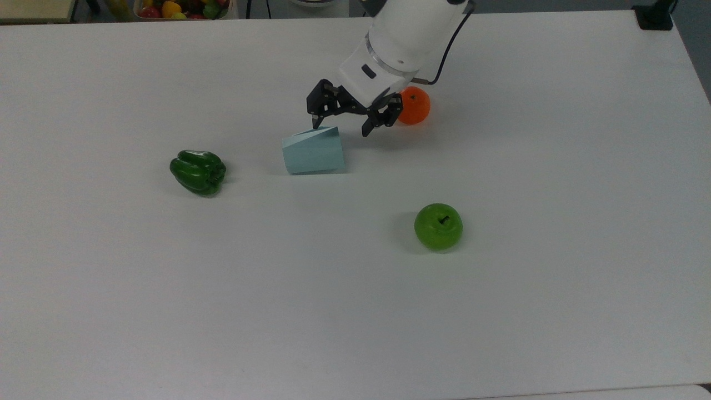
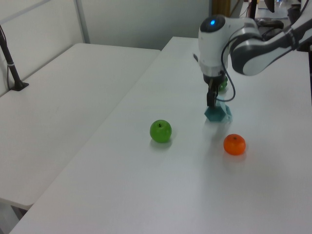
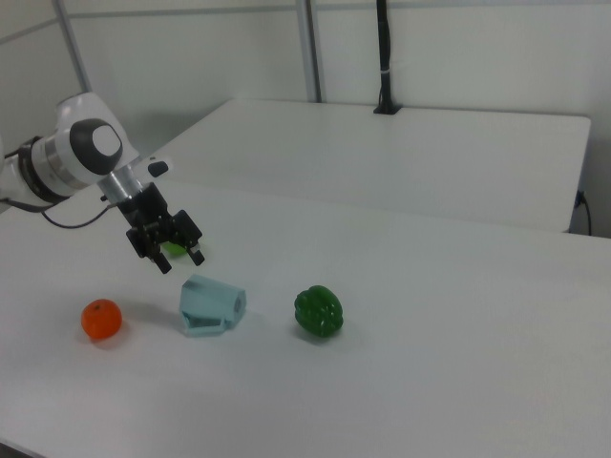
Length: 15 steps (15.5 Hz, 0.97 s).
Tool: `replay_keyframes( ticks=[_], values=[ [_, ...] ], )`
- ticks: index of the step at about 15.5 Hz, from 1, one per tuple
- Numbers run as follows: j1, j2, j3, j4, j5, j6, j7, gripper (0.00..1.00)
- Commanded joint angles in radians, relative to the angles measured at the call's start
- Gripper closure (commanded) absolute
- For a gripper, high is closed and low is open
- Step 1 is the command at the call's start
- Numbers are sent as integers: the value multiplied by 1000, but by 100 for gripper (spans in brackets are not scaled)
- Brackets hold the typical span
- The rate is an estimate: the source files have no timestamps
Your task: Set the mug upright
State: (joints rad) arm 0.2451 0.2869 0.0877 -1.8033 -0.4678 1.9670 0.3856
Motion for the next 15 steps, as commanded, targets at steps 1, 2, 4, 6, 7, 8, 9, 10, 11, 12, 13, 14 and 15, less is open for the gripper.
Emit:
replay_keyframes(
  ticks=[1, 2, 4, 6, 7, 8, 9, 10, 11, 12, 13, 14, 15],
  values=[
    [31, 29, -3, -19, -112, -14, 18, 0],
    [36, 37, -3, -39, -155, -13, 19, 4],
    [36, 54, -3, -53, -228, -13, 65, 18],
    [34, 58, -3, -70, -265, -14, 94, 37],
    [34, 57, -3, -79, -282, -16, 96, 44],
    [34, 57, -3, -82, -291, -16, 96, 52],
    [33, 58, -3, -82, -295, -14, 98, 60],
    [29, 57, -3, -80, -295, -13, 98, 69],
    [26, 54, -3, -77, -292, -10, 99, 77],
    [23, 46, -3, -74, -284, -5, 101, 83],
    [14, 35, -3, -68, -275, 0, 102, 89],
    [7, 25, -3, -67, -255, 1, 102, 94],
    [-1, 18, -5, -64, -218, 10, 101, 95]
  ],
)
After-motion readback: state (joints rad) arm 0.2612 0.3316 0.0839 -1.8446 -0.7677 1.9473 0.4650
